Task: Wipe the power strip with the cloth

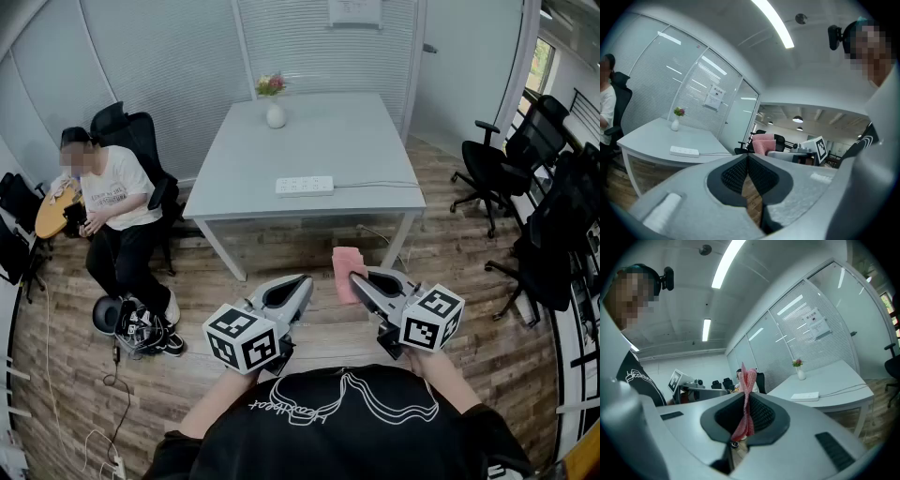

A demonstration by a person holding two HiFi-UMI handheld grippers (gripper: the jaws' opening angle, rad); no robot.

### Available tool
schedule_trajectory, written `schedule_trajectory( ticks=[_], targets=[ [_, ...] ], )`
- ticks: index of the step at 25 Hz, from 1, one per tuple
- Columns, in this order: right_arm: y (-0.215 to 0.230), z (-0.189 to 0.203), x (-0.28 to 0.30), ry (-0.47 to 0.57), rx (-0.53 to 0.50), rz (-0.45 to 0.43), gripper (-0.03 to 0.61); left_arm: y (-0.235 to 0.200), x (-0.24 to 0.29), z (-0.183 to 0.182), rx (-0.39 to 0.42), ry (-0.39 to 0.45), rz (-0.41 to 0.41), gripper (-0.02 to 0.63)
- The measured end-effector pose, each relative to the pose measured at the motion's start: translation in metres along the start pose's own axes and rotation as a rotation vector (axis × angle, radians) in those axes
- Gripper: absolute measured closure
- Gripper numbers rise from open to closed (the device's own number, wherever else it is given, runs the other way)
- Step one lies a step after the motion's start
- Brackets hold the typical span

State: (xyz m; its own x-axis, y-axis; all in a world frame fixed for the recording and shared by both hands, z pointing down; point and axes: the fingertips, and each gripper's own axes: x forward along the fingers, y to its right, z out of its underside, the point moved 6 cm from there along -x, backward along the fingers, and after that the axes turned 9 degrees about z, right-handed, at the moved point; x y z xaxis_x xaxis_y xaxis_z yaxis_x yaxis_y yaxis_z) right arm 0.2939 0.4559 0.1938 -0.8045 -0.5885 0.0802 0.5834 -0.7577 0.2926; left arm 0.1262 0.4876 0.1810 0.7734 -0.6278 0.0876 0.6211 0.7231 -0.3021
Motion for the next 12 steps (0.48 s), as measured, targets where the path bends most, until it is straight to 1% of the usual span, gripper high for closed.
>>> schedule_trajectory(
  ticks=[12],
  targets=[
    [0.009,0.012,0.003,0.008,0.019,-0.002,0.546,-0.008,0.000,0.012,-0.012,-0.007,-0.018,0.600]
  ],
)
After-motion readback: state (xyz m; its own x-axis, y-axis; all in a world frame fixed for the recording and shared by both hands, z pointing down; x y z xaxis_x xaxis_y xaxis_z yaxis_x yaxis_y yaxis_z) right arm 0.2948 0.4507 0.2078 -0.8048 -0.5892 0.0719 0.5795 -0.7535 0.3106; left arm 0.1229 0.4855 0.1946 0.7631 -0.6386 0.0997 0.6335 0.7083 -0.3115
